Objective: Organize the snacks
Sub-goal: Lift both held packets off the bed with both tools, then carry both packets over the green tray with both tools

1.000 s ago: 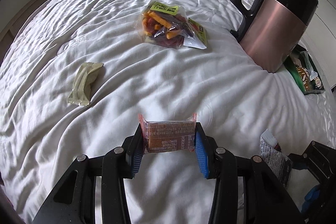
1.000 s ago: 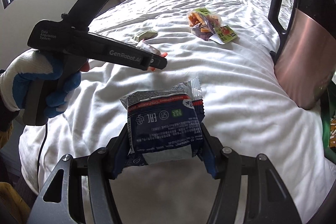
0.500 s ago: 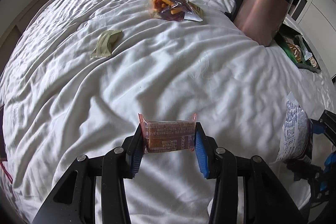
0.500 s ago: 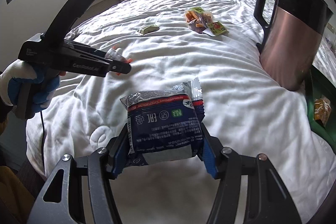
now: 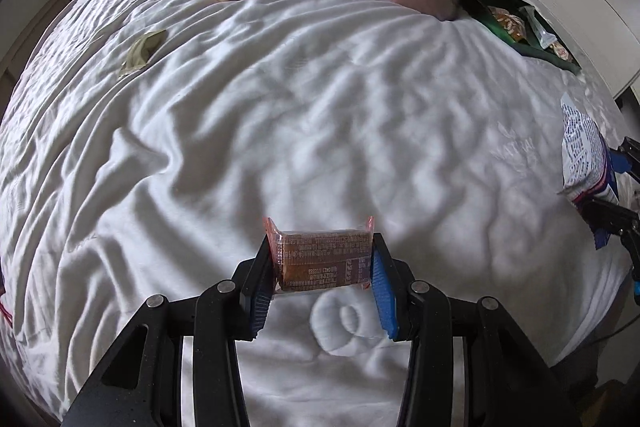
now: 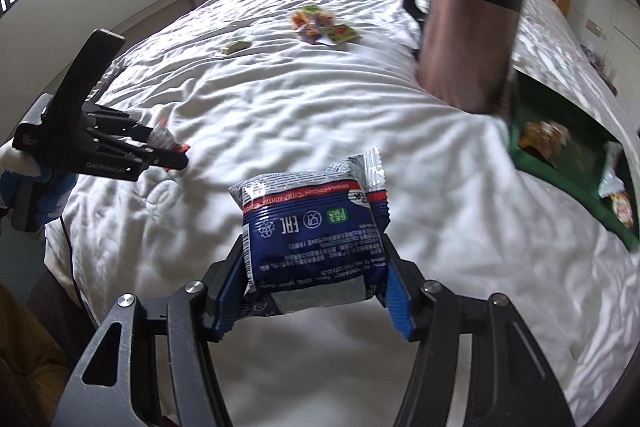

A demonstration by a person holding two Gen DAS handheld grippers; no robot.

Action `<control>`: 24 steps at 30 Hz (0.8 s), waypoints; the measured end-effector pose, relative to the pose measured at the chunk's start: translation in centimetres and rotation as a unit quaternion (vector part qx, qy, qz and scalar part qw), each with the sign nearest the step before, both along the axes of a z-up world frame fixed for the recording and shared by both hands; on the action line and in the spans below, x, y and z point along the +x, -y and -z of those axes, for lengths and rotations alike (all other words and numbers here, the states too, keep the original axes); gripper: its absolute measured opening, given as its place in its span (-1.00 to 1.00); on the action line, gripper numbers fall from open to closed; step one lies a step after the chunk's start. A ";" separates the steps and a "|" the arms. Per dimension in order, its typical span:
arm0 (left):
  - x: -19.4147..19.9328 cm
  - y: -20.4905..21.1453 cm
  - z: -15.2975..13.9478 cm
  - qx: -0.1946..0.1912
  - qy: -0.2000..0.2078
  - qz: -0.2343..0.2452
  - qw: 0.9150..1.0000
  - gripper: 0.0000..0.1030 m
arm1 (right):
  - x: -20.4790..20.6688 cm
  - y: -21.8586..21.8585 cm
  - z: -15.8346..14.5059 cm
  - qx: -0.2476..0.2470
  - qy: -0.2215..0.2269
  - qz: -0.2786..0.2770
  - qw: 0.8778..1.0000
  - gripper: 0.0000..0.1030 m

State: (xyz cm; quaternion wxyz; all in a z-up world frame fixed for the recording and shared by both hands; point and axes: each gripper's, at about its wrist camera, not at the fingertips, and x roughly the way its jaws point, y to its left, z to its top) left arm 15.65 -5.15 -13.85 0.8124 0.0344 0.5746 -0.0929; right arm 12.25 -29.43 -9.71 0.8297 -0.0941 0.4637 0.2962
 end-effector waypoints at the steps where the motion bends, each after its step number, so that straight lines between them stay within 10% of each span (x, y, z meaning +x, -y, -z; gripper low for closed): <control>1: -0.1 1.0 -0.1 -0.003 0.000 0.009 1.000 -0.25 | -0.2 1.1 -0.1 -0.002 0.001 0.009 1.000 1.00; 24: 3.6 24.7 -5.2 -0.056 0.039 0.197 0.978 -0.25 | 0.2 22.2 -2.1 -0.008 0.039 0.233 0.972 1.00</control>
